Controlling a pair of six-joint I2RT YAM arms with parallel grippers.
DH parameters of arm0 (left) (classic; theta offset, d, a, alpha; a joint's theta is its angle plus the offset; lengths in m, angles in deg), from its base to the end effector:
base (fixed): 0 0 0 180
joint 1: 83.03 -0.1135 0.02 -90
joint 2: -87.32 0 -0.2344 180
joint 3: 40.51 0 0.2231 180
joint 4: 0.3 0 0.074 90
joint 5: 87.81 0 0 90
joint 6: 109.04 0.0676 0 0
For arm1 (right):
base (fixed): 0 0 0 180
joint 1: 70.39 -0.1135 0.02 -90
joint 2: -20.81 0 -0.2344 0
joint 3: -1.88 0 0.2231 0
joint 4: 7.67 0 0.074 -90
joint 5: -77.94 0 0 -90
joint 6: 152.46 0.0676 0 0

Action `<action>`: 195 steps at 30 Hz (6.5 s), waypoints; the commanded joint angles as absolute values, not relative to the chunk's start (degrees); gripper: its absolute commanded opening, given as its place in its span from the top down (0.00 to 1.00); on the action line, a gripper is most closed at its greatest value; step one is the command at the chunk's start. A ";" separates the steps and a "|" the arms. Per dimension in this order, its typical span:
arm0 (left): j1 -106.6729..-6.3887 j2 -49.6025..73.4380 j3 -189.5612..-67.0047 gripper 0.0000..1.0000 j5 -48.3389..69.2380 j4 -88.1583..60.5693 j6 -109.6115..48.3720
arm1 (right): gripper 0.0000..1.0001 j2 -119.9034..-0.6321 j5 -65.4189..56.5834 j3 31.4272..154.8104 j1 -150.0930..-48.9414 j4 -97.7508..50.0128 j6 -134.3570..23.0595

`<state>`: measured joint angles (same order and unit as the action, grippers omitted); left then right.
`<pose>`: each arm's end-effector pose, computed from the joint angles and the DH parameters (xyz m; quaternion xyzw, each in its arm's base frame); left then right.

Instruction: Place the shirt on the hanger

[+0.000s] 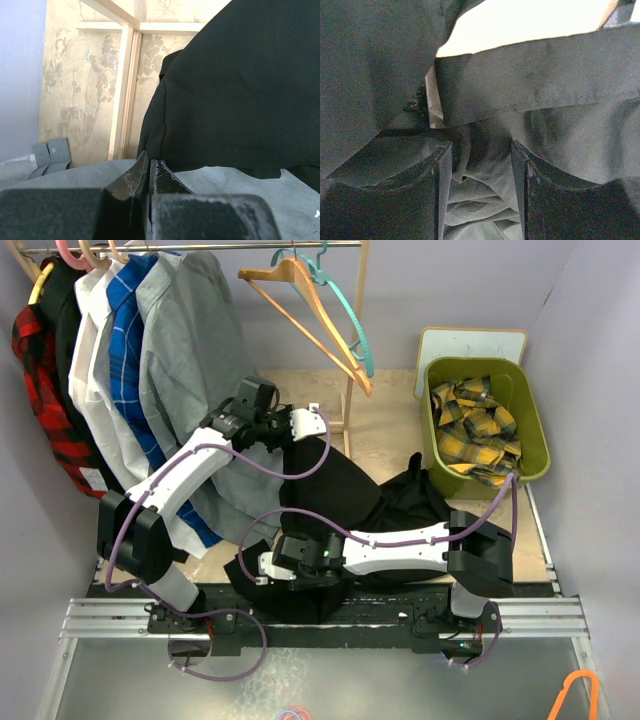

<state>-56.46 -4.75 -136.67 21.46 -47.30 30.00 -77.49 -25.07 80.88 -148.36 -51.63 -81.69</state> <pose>0.3048 -0.1774 0.2698 0.6068 0.6731 -0.0738 0.4162 0.0831 0.3170 0.1468 -0.7078 0.6589 0.0166 0.2543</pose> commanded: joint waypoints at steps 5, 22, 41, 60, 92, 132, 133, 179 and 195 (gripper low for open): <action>-57.37 -4.52 -137.74 1.00 22.12 -49.36 30.40 | 0.68 -78.89 -30.50 84.85 -148.88 -55.03 -78.50; -60.26 2.61 -135.97 1.00 20.61 -58.84 28.18 | 1.00 -41.57 -40.93 78.49 -148.88 -32.24 -70.92; -61.17 17.90 -156.97 1.00 0.75 -76.30 21.64 | 1.00 -31.99 -46.96 86.94 -146.97 -14.37 -80.61; -65.23 16.17 -179.99 1.00 3.84 -77.12 18.36 | 1.00 -39.85 -40.77 101.95 -145.98 -9.44 -74.94; -64.22 -27.89 -157.67 1.00 23.58 -62.60 8.89 | 0.05 -14.78 -76.30 63.38 -144.13 -69.93 13.83; -81.10 22.14 -139.32 0.00 40.37 -74.83 -5.16 | 0.25 -38.59 -49.25 105.63 -126.65 -32.14 -60.55; -82.65 21.43 -139.18 0.00 42.37 -75.85 -4.20 | 0.29 -42.50 -47.55 109.75 -124.73 -32.67 -60.84; -84.84 21.38 -133.35 0.00 42.73 -76.59 2.02 | 1.00 -76.97 -13.44 145.24 -99.63 -45.36 -53.68; -62.56 10.14 -140.68 0.00 15.37 -77.68 0.76 | 1.00 -67.29 -15.49 139.19 -99.65 -41.04 -55.07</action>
<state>-67.15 12.10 -135.16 22.96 -77.96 1.08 -72.68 -14.52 140.79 -99.93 -48.66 -54.10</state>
